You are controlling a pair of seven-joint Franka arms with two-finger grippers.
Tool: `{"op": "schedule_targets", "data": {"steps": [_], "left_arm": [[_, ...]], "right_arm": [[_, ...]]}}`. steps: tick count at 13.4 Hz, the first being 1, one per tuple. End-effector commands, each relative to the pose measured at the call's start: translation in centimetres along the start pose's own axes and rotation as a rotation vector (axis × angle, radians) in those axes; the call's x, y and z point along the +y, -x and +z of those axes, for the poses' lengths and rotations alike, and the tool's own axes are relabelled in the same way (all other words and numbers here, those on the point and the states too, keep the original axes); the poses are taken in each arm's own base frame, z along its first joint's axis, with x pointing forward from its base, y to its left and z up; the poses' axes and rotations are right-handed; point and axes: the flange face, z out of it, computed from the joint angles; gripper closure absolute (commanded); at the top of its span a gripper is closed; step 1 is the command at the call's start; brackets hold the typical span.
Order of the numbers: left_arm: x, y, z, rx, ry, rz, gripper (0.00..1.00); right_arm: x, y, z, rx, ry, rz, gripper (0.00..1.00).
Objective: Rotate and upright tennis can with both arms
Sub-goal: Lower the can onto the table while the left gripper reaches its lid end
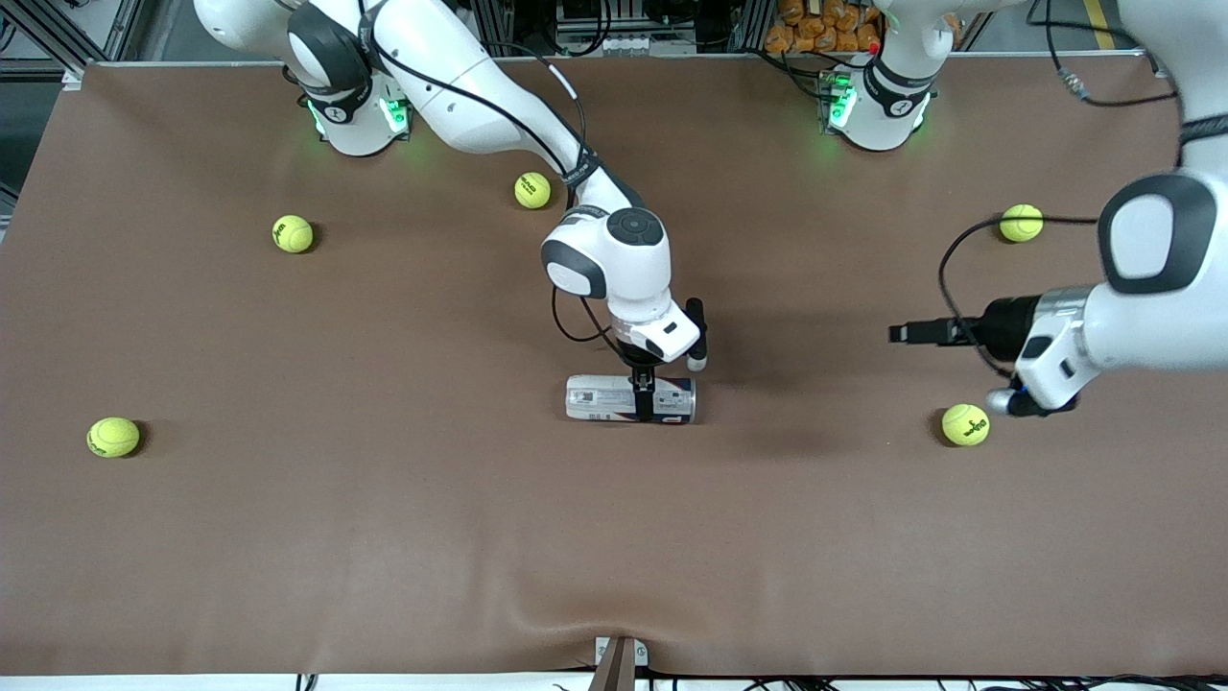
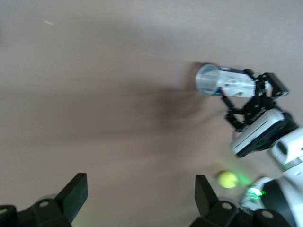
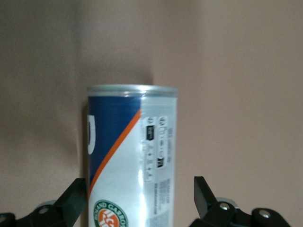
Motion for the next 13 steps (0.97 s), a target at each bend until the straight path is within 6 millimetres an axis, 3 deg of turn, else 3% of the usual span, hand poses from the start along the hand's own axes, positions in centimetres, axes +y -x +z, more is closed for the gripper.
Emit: {"op": "schedule_targets", "data": {"steps": [1,4,6,9,11,13], "left_arm": [[0.3,-2.0,2.8,-0.031,0.138,-0.033,0.00],[0.4,-3.2,7.0,-0.083,0.390,-0.117,0.00],[0.1,-4.1,8.8,-0.085,0.490,-0.161,0.00],[-0.6,-6.1,14.3,-0.076,0.654,-0.077,0.00],[0.0,-6.7,16.0,-0.057,0.705,-0.047,0.00],[0.0,-7.6,18.0,0.006,0.714,-0.008,0.00]], "right_arm": [[1.0,-0.1,-3.5,-0.018,-0.009,0.017,0.00],[1.9,-0.4,-8.3,-0.001,-0.138,0.156,0.00],[3.6,0.6,-10.2,-0.011,-0.154,0.217,0.00],[10.1,6.7,-12.1,-0.035,-0.132,0.432,0.00],[14.9,12.0,-13.2,-0.025,-0.108,0.533,0.00],[18.3,17.6,-13.9,-0.012,-0.136,0.663,0.00]]}}
